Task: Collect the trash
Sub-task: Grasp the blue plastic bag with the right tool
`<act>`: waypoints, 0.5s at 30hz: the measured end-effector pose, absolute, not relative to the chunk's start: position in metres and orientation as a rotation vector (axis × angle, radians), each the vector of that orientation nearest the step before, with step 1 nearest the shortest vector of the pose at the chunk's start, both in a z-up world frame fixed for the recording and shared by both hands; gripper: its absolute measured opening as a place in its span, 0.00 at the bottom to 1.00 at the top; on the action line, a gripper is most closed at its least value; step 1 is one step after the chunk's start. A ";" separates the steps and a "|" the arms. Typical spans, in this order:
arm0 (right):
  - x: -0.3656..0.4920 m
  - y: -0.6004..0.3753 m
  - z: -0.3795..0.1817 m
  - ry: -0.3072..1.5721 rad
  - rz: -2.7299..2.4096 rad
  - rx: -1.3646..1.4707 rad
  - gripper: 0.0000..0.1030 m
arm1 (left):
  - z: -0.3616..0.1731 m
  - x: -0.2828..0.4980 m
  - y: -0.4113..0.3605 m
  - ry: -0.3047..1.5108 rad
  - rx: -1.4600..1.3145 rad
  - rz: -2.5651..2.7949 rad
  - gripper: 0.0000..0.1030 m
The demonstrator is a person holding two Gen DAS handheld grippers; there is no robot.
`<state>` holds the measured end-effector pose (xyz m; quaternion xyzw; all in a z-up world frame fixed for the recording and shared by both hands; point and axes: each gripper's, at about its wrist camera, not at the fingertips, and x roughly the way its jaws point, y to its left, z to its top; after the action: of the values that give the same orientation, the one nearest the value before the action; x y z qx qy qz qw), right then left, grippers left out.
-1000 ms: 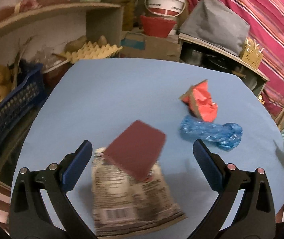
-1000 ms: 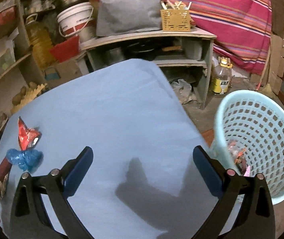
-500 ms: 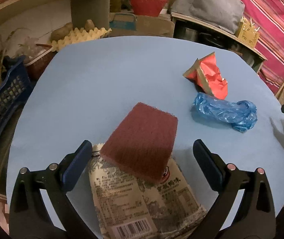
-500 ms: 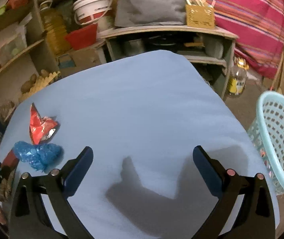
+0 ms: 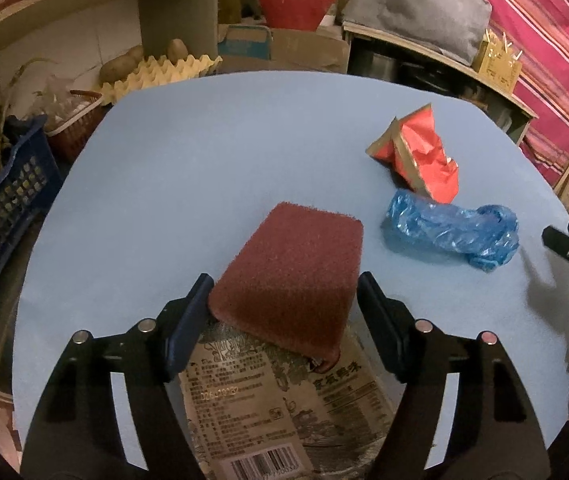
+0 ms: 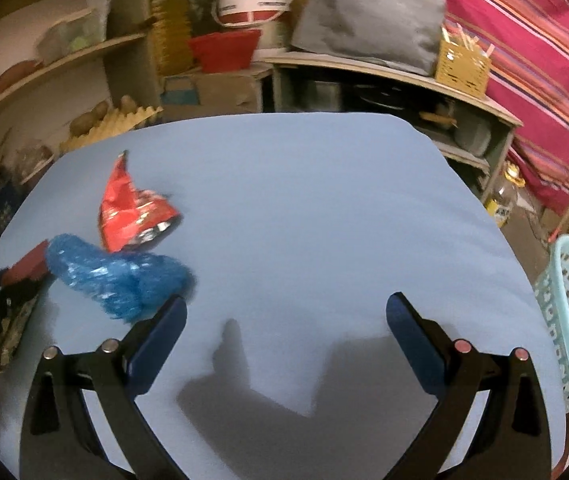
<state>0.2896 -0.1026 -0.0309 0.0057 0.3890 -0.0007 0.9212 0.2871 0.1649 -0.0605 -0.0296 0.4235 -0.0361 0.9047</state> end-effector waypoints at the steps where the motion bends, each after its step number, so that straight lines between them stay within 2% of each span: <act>1: 0.289 -0.097 -0.030 0.797 0.008 0.001 0.95 | -0.059 0.287 0.166 0.869 -0.060 -0.066 0.69; 9: 0.291 -0.055 -0.028 0.786 0.088 -0.051 0.95 | -0.021 0.267 0.175 0.716 -0.078 0.042 0.69; 15: 0.302 -0.027 -0.035 0.793 0.102 -0.097 0.95 | -0.014 0.264 0.185 0.671 -0.109 0.108 0.69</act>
<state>0.3024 -0.0274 -0.0347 -0.0472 0.3859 0.0496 0.9200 0.2640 0.1850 -0.0136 -0.0536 0.3290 0.0532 0.9413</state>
